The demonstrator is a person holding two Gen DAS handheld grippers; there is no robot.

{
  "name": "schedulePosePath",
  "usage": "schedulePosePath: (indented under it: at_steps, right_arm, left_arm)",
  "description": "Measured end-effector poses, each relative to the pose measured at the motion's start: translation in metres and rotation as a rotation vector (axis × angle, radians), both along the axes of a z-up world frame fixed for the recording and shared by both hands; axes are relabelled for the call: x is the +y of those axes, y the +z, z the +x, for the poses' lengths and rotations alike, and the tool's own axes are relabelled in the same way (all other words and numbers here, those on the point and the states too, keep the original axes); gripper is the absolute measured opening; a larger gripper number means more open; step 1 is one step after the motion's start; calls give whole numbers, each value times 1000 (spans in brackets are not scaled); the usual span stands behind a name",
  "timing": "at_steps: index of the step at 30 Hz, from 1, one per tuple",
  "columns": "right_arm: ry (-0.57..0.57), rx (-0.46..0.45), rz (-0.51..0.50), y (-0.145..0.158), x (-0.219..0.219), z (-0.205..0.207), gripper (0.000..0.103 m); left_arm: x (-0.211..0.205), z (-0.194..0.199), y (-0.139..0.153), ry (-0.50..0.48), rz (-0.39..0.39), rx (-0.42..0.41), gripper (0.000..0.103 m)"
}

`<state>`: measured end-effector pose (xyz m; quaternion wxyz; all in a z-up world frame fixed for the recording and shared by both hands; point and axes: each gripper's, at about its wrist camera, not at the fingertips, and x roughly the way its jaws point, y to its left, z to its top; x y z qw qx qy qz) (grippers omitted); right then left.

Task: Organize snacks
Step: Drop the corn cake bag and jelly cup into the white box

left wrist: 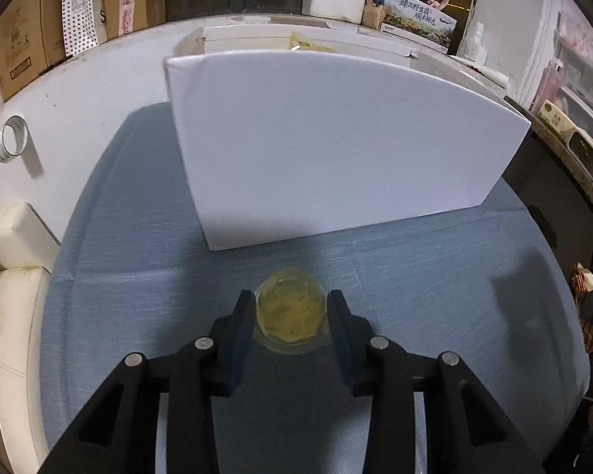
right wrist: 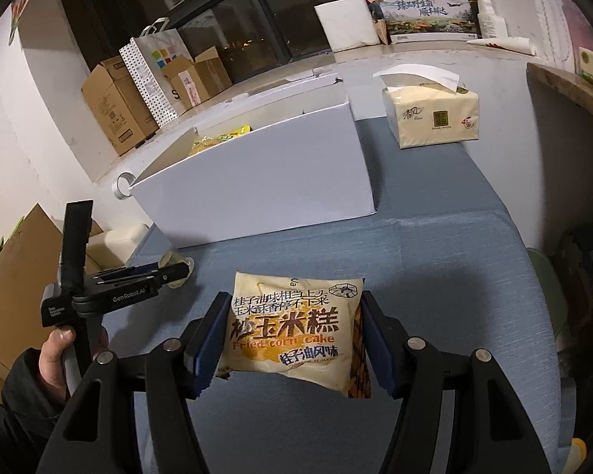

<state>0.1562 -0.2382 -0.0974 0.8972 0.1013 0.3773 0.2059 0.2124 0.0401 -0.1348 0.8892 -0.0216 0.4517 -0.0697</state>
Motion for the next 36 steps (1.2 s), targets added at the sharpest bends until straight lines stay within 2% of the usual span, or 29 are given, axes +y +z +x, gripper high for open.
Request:
schedulePosePath:
  at_steps: [5,11,14,17,20,24,28,30,31,32,33,34,36]
  right_arm:
    - [10,-25,-9,8,4,-4,68]
    - [47,-81,5,36,11,1,68]
    - [60,-121,-4,58,18,12,68]
    - [79,-184,-27,86,30,32,68]
    - [75,-206,-39,109,40,71,68]
    - [55,-177,-49,119,50,128,68]
    - [15,-130,-83,111,51,183,68]
    - [-12,-119,-90,106,47,202,68]
    - [-12,-96,-82,103,45,211,69]
    - [-5,-68,-70,101,44,219,75]
    - [-1,-32,-58,97,43,227,85]
    - [-9,-15,-45,94,42,232,90]
    - [-29,-38,-20,92,36,232,103]
  left_arm:
    - [-3,-18,24,-12,-32,-59,41]
    - [-17,-34,93,-77,-38,-222,41]
    - [-23,-19,124,-105,-44,-263,41]
    - [-33,7,155,-125,-1,-316,42]
    - [-40,43,175,-141,-11,-317,42]
    - [-51,93,179,-139,17,-295,42]
    - [-55,135,161,-128,37,-249,42]
    - [-55,148,152,-134,20,-227,43]
    - [-53,153,149,-134,18,-226,55]
    - [-53,158,147,-131,26,-228,67]
    - [-51,159,146,-120,31,-232,86]
    - [-47,159,147,-87,36,-251,96]
    - [-38,152,150,-87,-3,-287,103]
